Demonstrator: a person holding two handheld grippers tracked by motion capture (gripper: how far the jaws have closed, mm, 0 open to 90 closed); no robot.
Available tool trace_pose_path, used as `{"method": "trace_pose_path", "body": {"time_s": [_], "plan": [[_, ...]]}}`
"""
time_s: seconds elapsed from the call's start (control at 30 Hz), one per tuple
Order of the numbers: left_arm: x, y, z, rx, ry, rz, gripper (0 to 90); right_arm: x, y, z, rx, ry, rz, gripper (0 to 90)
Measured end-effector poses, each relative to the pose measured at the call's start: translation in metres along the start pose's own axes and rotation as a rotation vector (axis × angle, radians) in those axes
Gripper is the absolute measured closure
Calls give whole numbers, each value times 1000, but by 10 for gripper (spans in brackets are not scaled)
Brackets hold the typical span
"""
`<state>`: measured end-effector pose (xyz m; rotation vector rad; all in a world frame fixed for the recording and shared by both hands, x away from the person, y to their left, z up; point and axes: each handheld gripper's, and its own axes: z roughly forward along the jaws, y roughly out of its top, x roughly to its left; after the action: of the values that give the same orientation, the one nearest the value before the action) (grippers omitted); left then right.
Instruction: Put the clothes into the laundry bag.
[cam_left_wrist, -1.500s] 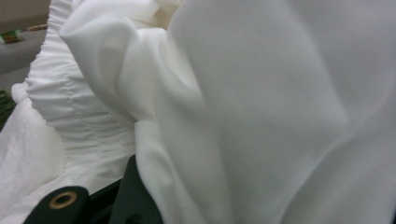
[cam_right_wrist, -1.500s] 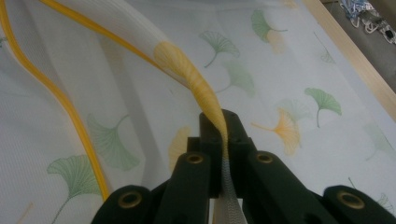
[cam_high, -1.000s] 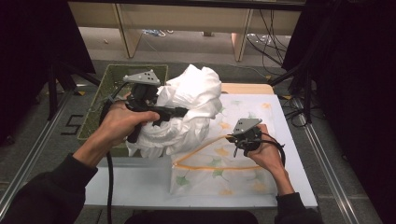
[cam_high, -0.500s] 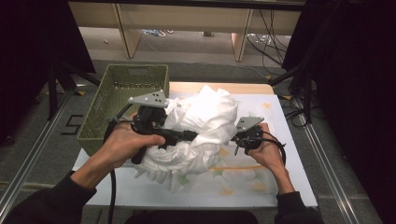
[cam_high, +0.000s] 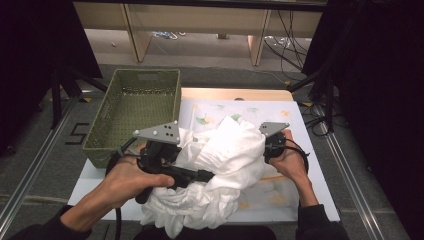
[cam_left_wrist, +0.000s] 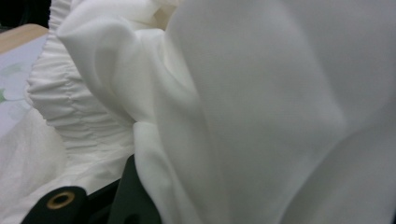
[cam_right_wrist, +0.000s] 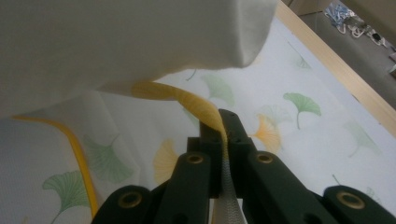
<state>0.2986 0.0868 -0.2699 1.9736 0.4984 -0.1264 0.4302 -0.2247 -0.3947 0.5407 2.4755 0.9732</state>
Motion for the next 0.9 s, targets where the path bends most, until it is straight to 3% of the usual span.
{"method": "trace_pose_path", "body": {"time_s": [0.1, 0.17, 0.23, 0.27, 0.3, 0.33, 0.47, 0.57, 0.6, 0.63, 0.67, 0.7, 0.73, 0.9], "plan": [[-2, -5, 2, 15, -19, -11, 596, 1, 4, -3, -9, -11, -2, 899], [0, -8, 5, 1, -40, 6, 595, -1, 5, -5, -6, -7, -34, 899], [4, -11, 12, 5, -54, -15, 595, 2, 7, -7, 1, -20, -5, 899], [5, -13, 15, 8, -56, -31, 595, 0, 9, -6, -17, -22, -18, 899], [9, -16, 20, 14, -80, -17, 595, 2, 9, -6, -18, -20, -7, 899], [9, -19, 25, 17, -78, -49, 595, 2, 10, -6, -20, -19, -12, 899], [18, -33, 45, 45, -106, -67, 594, 2, 11, -7, -29, -24, -9, 898], [26, -46, 65, 75, -114, -120, 592, 4, 14, -9, -37, -28, -25, 899], [29, -51, 72, 82, -139, -120, 592, 8, 15, -12, -23, -27, 16, 899], [30, -56, 78, 98, -137, -130, 592, 6, 17, -12, -39, -29, -31, 899], [30, -59, 84, 90, -138, -151, 591, 7, 18, -13, -40, -28, -30, 899], [33, -63, 90, 107, -145, -142, 591, 7, 19, -14, -43, -30, -38, 899], [32, -66, 95, 102, -143, -184, 590, 9, 20, -16, -42, -32, -16, 899], [47, -75, 115, 120, -131, -191, 588, 10, 23, -19, -51, -34, -48, 899]]}}
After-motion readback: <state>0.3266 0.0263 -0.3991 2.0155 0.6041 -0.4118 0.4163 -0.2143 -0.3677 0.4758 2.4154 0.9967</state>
